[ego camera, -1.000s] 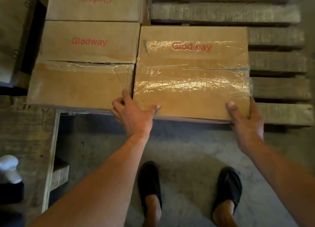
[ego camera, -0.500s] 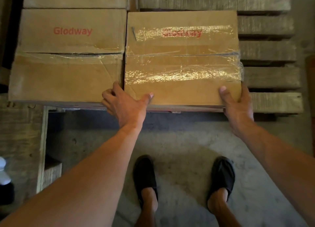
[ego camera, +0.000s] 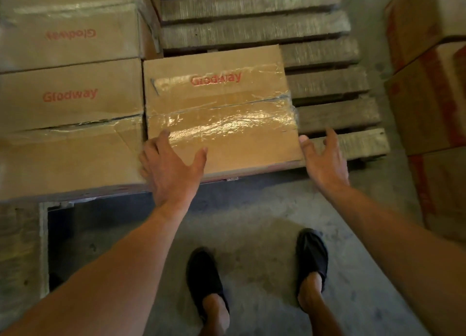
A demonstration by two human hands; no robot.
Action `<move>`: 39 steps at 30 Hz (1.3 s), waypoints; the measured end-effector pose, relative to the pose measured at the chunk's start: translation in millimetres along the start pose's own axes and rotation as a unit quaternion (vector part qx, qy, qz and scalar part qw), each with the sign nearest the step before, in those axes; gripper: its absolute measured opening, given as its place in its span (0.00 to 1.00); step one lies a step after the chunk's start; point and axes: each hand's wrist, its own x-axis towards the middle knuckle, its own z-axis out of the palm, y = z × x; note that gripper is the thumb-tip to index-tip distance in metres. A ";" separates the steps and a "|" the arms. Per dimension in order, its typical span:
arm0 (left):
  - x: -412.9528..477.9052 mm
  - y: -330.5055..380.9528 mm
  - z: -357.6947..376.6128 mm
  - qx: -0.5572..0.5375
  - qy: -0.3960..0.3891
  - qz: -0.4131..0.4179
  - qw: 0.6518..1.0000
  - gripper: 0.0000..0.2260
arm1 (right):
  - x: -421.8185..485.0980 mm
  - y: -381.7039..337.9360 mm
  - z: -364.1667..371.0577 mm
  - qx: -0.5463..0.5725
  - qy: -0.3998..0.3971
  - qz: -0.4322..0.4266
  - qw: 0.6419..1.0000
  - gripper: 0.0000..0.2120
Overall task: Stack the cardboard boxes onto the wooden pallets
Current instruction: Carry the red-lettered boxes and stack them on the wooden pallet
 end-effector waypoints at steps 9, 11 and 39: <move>-33.1 213.8 20.8 -0.070 -0.172 0.278 0.942 0.34 | -26.0 60.9 -194.1 0.029 0.263 0.081 0.961 0.33; -56.8 267.5 33.4 -0.073 -0.201 0.342 0.915 0.36 | -33.3 85.1 -239.5 0.051 0.311 0.114 0.942 0.33; -291.0 568.3 339.7 0.001 -0.340 0.500 0.796 0.25 | -11.4 411.0 -389.2 0.267 0.405 0.397 0.779 0.41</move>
